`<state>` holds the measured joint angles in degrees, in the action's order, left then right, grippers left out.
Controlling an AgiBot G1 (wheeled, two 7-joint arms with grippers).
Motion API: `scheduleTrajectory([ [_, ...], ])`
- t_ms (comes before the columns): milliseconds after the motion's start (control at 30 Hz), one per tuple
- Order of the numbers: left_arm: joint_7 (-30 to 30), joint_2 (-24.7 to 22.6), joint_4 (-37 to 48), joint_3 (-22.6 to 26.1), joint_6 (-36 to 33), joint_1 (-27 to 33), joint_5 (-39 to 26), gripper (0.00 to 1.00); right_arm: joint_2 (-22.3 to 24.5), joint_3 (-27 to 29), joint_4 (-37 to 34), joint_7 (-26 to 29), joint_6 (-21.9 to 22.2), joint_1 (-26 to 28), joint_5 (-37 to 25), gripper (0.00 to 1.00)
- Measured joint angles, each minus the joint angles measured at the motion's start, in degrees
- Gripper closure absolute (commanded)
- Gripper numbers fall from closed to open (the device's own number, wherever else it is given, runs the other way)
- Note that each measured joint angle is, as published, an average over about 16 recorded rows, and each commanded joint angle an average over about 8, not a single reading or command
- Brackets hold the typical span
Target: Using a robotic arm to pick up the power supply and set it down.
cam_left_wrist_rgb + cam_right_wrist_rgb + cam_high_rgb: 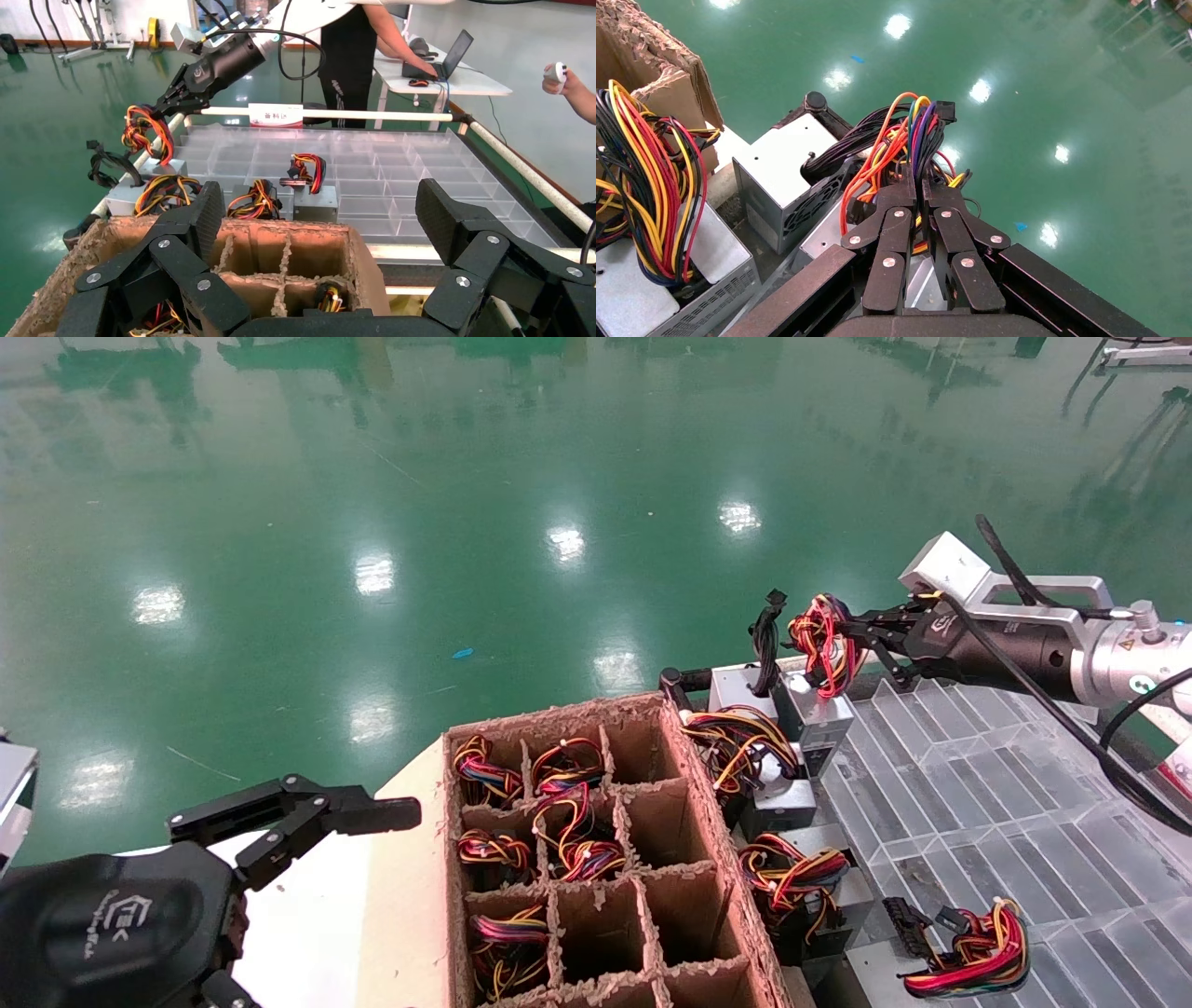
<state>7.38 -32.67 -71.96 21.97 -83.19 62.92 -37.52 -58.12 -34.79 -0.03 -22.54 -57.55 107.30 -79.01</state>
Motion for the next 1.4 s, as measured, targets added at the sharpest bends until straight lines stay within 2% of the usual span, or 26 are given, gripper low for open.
scheduleTrajectory([
  [833,0.0,0.0,0.0,0.0,0.0,0.0,0.0,0.0,0.5,0.3,1.3,0.6,-0.6,-0.8,0.7,0.0],
  [1067,0.0,0.0,0.0,0.0,0.0,0.0,0.0,0.0,2.0,1.6,6.1,2.8,-2.5,-3.8,3.1,0.0],
  [1400,0.0,0.0,0.0,0.0,0.0,0.0,0.0,0.0,5.7,4.6,17.9,8.1,-6.9,-11.1,9.1,0.0],
])
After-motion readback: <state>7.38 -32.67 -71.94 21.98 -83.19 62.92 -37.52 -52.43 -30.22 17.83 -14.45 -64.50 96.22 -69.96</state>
